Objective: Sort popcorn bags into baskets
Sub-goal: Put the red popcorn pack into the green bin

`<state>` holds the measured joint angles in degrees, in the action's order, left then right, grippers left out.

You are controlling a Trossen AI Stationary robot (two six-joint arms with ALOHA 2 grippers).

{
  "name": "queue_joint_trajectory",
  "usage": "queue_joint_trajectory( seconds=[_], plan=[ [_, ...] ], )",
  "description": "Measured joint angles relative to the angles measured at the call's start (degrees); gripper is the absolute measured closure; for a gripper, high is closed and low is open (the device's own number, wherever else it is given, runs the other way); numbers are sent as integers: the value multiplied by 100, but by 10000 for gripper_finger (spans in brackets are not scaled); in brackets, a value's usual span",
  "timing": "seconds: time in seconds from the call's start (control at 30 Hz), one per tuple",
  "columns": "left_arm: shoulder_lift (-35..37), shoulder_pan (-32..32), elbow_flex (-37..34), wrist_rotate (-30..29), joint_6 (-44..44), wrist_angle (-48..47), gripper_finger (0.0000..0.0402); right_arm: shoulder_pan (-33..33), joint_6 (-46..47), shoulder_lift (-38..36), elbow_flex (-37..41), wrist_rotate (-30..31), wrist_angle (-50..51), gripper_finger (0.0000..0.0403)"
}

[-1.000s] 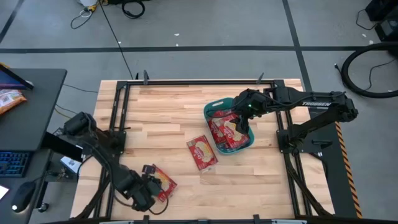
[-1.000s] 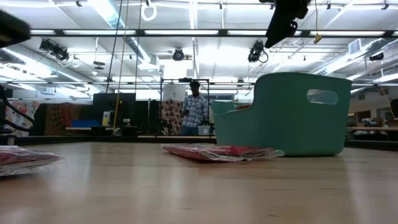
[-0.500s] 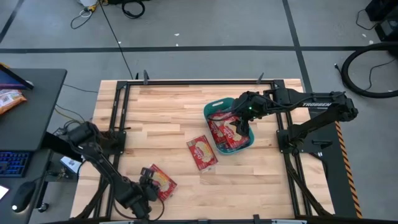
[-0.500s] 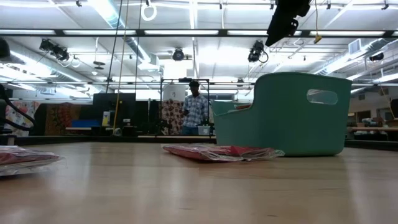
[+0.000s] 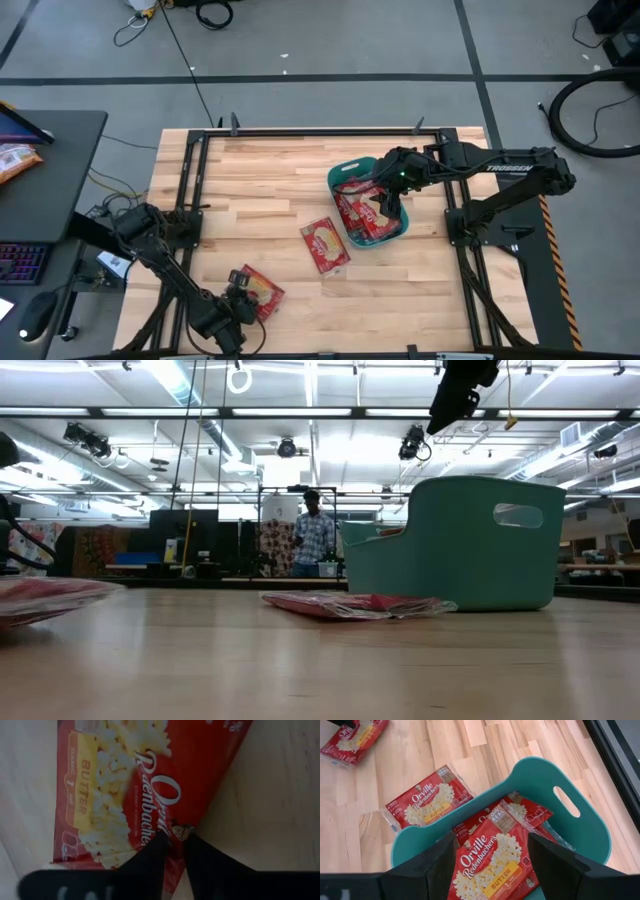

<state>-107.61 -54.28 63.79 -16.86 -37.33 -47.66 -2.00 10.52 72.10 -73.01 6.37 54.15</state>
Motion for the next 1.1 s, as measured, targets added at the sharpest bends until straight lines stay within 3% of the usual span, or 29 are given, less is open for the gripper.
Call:
queue_joint_trajectory(
  seconds=[0.2,0.67,1.1],
  plan=[
    [51,50,100,150,-259,-49,393,0,2,0,0,0,-4,154],
    [749,734,379,316,-830,-227,393,84,-450,149,0,-200,-1248,154],
    [1811,1753,382,-406,-567,265,393,589,-764,892,2,-511,-1604,154]
  ],
)
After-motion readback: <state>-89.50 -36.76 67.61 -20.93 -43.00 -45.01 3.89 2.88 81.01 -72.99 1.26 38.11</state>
